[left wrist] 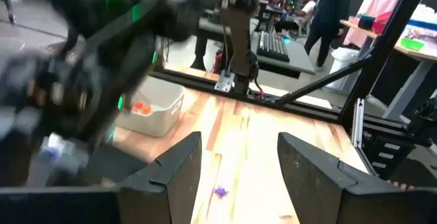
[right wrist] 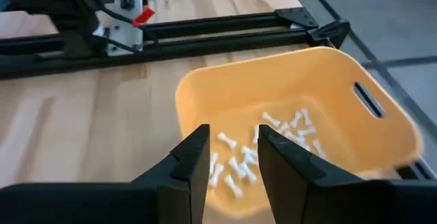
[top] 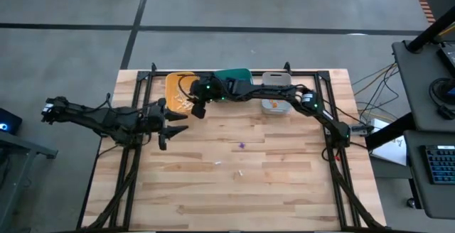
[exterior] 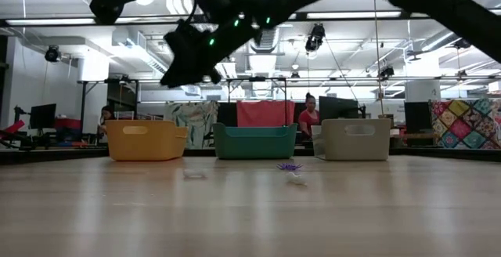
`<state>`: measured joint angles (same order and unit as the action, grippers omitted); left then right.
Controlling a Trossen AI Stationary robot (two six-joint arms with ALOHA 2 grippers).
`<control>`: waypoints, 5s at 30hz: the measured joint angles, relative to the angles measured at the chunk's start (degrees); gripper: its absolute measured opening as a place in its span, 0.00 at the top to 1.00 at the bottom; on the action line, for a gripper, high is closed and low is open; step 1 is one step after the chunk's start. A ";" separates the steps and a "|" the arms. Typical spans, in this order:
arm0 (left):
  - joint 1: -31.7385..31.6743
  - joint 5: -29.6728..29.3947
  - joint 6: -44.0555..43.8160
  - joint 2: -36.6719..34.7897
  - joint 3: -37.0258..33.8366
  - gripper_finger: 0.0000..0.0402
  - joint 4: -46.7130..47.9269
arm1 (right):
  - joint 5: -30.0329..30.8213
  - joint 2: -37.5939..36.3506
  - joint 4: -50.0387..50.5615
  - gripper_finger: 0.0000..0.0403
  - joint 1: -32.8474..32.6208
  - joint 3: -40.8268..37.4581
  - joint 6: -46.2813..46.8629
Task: Sort Halloween decoration
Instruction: Put the white bone toy into the yellow bin, then put the violet spider toy into the green bin
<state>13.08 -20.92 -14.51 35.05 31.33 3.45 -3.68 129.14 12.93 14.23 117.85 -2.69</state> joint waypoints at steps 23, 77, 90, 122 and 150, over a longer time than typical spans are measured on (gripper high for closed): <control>8.69 1.11 -4.12 29.78 0.11 0.56 -8.21 | 3.74 -26.16 41.05 0.75 -19.85 -19.09 10.47; 14.94 -11.08 -9.93 69.67 13.48 0.99 -11.92 | 14.28 -36.04 40.33 0.75 -36.59 -39.64 29.29; 8.81 -11.76 -2.51 56.45 21.02 1.00 18.17 | 14.18 -36.09 40.35 0.75 -39.61 -39.64 32.84; -60.46 12.52 17.50 51.34 22.10 1.00 30.90 | 15.69 -36.11 40.38 0.75 -40.73 -39.66 35.00; -35.41 13.00 10.14 25.86 18.43 1.00 22.86 | 24.76 -36.11 18.99 0.75 -35.69 -46.99 18.38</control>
<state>-22.33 -7.92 -4.37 60.91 49.77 26.31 21.08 93.03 31.92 -21.46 70.87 15.69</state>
